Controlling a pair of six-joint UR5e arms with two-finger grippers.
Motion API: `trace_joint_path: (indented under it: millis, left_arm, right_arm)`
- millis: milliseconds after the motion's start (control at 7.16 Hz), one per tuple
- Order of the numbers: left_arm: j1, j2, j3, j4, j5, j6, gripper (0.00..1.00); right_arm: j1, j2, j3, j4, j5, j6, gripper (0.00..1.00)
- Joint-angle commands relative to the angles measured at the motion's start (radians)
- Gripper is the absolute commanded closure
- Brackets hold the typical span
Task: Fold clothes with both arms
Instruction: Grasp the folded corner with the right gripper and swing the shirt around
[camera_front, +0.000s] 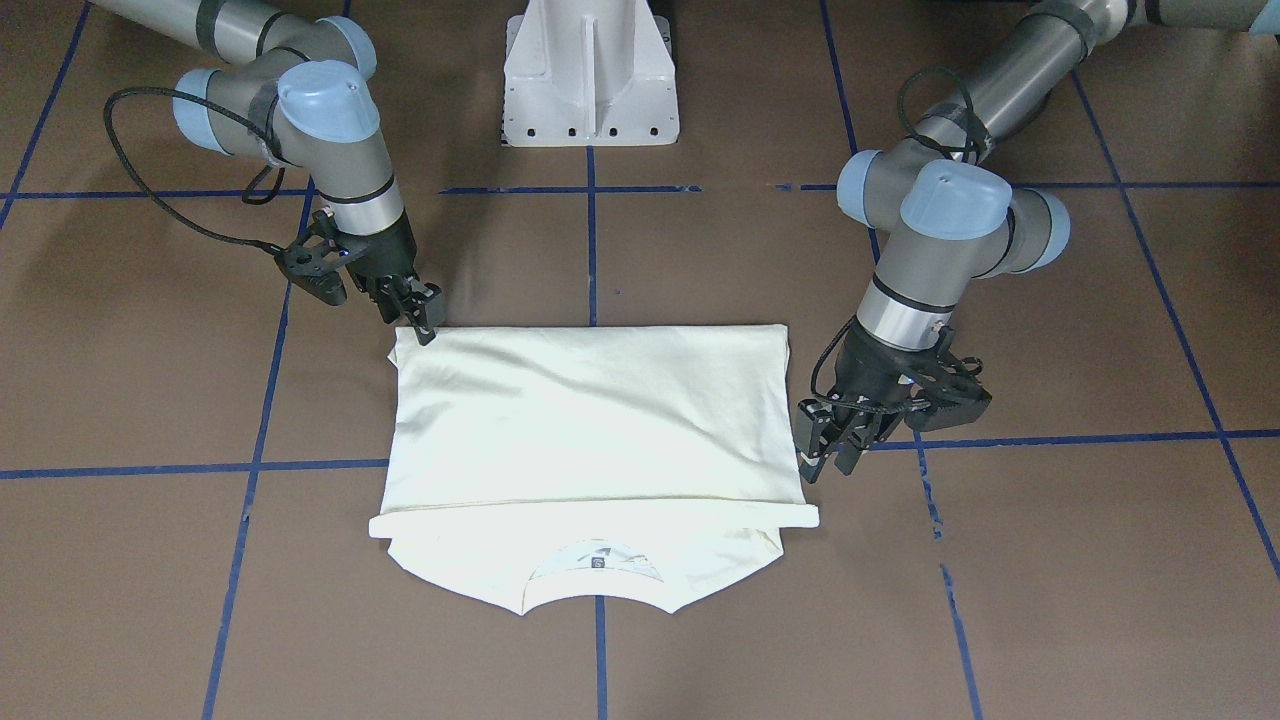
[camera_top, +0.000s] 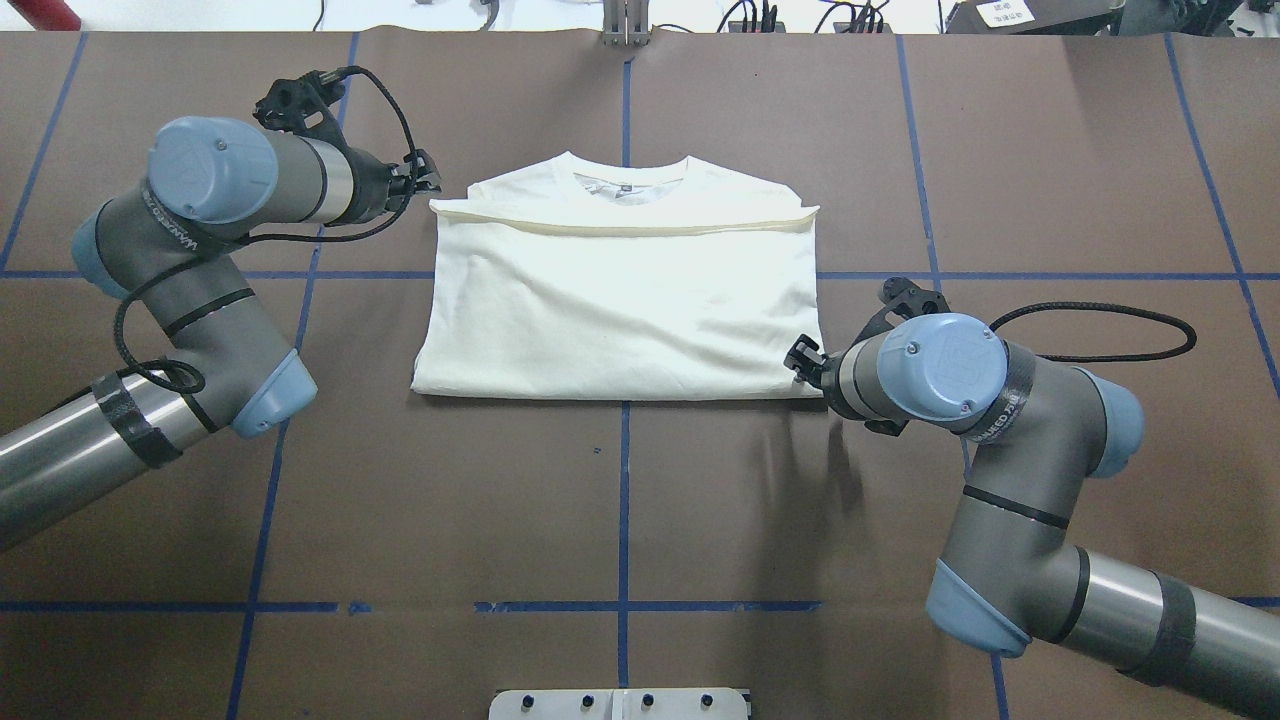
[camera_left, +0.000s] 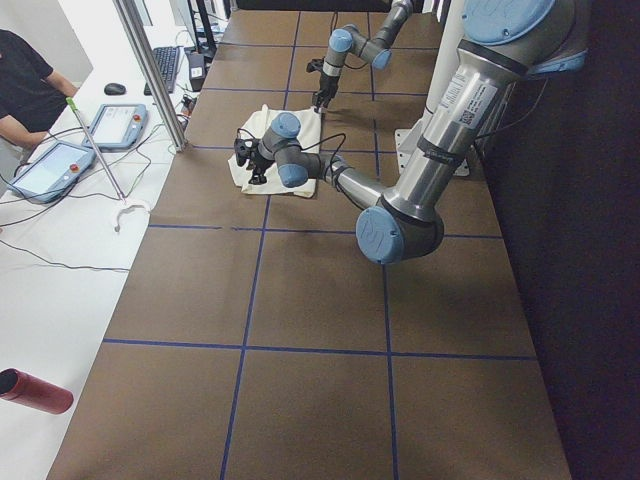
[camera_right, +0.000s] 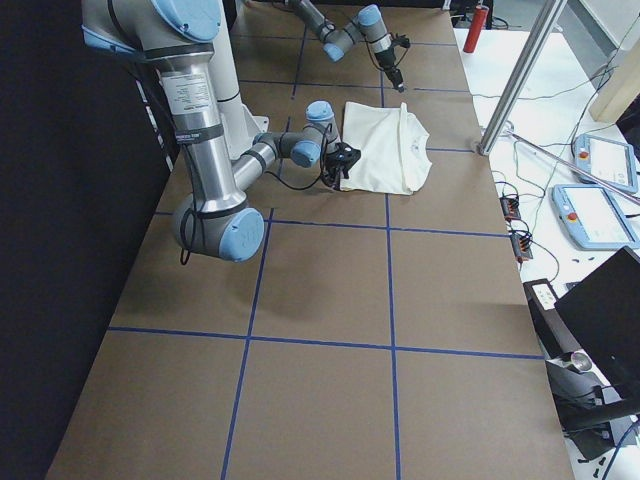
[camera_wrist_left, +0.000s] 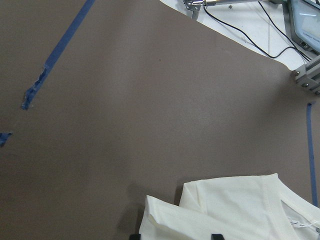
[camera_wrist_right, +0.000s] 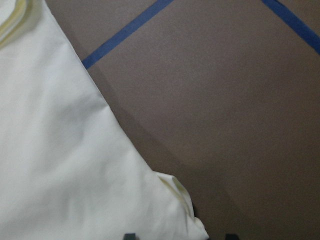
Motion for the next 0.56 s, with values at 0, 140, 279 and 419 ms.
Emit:
trace_joint_path:
  millis: [0,140,279,419]
  left_arm:
    - [0.001,0.001,0.001,0.002,0.002,0.001,0.44]
    - [0.001,-0.001,0.003,0.002,0.002,0.001,0.44]
    - [0.001,-0.001,0.003,0.002,0.002,0.001,0.44]
    - [0.001,-0.002,0.002,0.002,0.002,-0.001,0.44]
  right_arm:
    - [0.001,0.001,-0.001,0.001,-0.001,0.008,1.0]
    - [-0.002,-0.009,0.001,0.001,-0.022,0.006,1.0]
    - [-0.002,-0.011,0.004,0.001,-0.024,0.005,1.0]
    - [0.004,-0.016,0.042,0.001,-0.014,0.003,1.0]
